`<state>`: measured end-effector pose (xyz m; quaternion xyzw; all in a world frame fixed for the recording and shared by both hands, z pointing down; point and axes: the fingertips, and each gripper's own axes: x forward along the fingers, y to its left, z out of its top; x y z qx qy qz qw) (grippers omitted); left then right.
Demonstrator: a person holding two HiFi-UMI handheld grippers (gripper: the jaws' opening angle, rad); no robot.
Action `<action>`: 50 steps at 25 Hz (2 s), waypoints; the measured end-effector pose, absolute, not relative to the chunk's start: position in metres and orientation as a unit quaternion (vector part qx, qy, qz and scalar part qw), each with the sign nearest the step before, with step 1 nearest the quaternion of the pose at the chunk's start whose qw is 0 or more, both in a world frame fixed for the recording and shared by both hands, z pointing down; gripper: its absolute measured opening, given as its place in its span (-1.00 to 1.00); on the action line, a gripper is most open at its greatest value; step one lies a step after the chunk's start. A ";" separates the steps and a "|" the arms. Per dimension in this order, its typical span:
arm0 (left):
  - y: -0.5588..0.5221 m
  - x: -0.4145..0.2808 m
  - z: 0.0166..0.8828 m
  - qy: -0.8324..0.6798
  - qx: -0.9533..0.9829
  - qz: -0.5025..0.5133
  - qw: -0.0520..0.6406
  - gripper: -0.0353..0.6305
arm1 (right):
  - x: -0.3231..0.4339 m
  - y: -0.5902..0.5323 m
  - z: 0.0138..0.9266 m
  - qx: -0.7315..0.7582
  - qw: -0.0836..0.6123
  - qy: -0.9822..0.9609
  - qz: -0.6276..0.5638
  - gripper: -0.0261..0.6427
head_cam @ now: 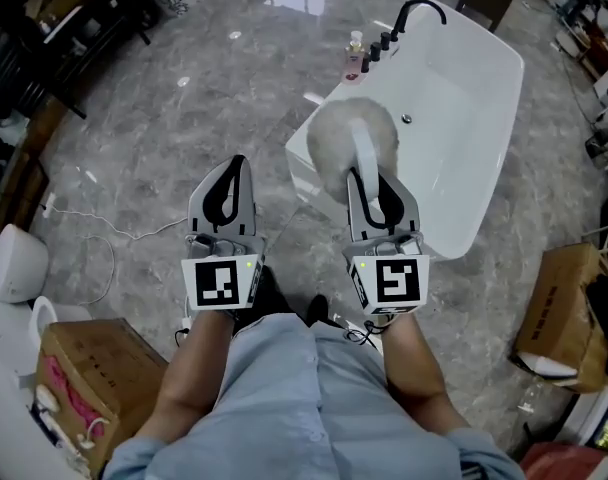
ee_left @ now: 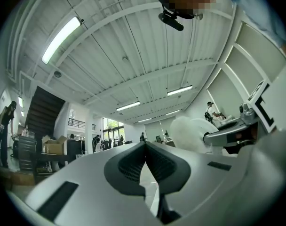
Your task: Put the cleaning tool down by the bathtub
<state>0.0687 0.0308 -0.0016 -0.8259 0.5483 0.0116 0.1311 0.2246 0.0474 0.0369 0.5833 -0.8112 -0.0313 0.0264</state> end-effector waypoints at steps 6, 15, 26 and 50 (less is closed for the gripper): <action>0.005 0.055 -0.004 0.552 -0.825 0.026 0.118 -0.85 | 0.203 0.022 0.036 0.572 0.035 -0.818 -0.035 -0.63; -0.041 0.016 0.018 0.559 -0.823 0.014 0.094 -0.85 | 0.167 -0.022 0.061 0.560 0.059 -0.826 -0.015 -0.63; -0.104 -0.035 0.085 0.557 -0.828 -0.031 0.058 -0.85 | 0.120 -0.072 0.133 0.535 0.116 -0.836 0.027 -0.63; -0.183 -0.080 0.283 0.547 -0.833 -0.074 -0.037 -0.85 | 0.052 -0.129 0.325 0.474 0.184 -0.854 0.114 -0.63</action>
